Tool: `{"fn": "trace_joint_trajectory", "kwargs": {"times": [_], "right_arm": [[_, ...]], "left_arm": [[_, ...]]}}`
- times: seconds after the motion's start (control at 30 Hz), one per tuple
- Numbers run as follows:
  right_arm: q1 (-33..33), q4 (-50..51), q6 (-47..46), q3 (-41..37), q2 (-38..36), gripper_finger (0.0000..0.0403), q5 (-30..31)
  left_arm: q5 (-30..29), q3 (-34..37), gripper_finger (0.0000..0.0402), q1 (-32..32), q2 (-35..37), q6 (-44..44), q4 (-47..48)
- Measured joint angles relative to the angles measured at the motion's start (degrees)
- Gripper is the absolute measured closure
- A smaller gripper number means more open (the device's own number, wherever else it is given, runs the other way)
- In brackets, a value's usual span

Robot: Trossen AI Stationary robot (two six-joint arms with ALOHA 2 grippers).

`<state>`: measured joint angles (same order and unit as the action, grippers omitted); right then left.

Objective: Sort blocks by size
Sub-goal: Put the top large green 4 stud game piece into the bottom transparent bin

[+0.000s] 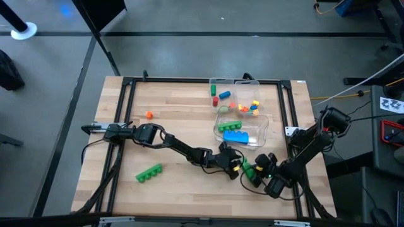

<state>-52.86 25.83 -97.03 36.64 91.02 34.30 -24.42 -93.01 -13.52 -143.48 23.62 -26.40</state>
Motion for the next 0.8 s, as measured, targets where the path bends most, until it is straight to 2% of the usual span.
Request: {"fn": "trace_joint_trajectory", "kwargs": {"times": [0.17,0.37,0.6,0.8], "right_arm": [[0.0,-1.9,1.5,0.0,0.0,0.0397,0.1],[0.0,-3.6,3.7,0.0,0.0,0.0397,0.3],[-0.1,-3.2,5.6,0.4,-2.3,0.0397,-0.5],[-0.2,1.0,14.8,4.4,-8.3,0.0397,-1.8]], "left_arm": [[0.1,0.0,0.0324,0.0,0.0,0.2,0.0],[0.2,0.0,0.0392,-0.1,0.0,0.3,-0.1],[0.3,0.1,0.0396,-0.9,0.5,-0.1,0.3],[3.7,0.1,0.0399,-1.5,4.9,-1.9,2.3]]}}
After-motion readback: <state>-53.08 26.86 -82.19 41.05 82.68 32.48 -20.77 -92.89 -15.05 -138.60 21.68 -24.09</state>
